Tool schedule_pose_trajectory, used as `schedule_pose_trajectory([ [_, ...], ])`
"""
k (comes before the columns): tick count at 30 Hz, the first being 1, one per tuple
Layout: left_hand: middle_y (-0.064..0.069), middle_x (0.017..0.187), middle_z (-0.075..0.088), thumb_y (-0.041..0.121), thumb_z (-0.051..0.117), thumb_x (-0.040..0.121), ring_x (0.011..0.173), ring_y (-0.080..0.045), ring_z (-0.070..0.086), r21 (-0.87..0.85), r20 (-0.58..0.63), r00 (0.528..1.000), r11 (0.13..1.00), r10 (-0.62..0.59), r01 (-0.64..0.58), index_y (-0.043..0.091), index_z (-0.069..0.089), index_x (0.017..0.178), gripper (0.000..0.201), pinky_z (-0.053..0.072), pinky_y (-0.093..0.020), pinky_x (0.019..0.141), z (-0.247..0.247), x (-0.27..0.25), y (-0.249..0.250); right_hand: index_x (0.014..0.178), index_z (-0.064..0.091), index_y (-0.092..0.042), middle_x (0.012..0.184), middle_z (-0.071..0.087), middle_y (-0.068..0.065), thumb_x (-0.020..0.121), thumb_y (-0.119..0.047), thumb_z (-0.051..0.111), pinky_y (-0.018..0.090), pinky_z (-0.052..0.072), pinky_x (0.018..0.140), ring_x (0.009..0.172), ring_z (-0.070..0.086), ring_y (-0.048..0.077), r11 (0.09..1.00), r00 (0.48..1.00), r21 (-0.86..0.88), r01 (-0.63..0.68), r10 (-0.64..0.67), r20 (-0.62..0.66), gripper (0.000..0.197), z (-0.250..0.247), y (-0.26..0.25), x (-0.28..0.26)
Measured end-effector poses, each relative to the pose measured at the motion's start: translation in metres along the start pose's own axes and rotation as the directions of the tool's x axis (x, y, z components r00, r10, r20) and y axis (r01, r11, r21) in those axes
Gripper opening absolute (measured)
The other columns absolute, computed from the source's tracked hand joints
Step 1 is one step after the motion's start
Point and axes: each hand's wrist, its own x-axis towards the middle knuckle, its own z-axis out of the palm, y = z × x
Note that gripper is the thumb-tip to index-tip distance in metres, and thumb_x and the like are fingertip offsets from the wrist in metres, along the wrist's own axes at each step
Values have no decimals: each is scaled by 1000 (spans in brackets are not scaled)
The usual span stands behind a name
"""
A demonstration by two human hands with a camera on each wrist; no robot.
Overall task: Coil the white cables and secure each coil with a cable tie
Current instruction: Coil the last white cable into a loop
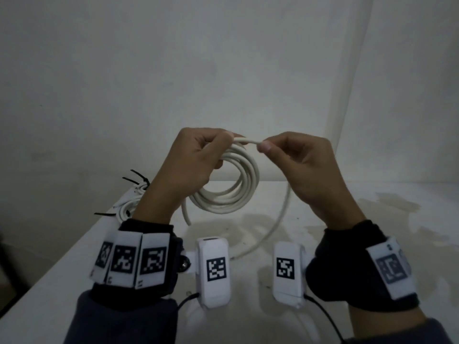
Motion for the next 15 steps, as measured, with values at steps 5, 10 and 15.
schedule_pose_trajectory([
  [5, 13, 39, 46, 39, 54, 92, 36, -2, 39, 38, -78, 997, 999, -18, 21, 15, 76, 85, 33, 28, -8, 39, 1, 2, -4, 90, 74, -12, 86, 74, 1, 87, -18, 70, 35, 56, 84, 86, 70, 13, 996, 993, 91, -11, 22, -119, 9, 1, -2, 1],
  [10, 13, 38, 46, 41, 56, 90, 36, -1, 43, 8, -168, 985, 999, -31, 33, 10, 76, 84, 37, 31, -7, 42, -1, 1, -2, 88, 73, -9, 93, 74, 9, 86, -15, 69, 48, 56, 88, 96, 70, 27, 972, 993, 232, -40, 65, -102, 8, 2, -10, -1],
  [15, 11, 38, 38, 45, 55, 90, 34, -3, 37, -141, -232, 967, 987, -104, 72, 13, 74, 78, 39, 28, -16, 38, 2, 2, 0, 81, 59, -6, 103, 71, 15, 89, -24, 59, 42, 55, 86, 96, 68, 27, 850, 966, 460, -255, 200, 166, 20, 9, -11, -2],
])
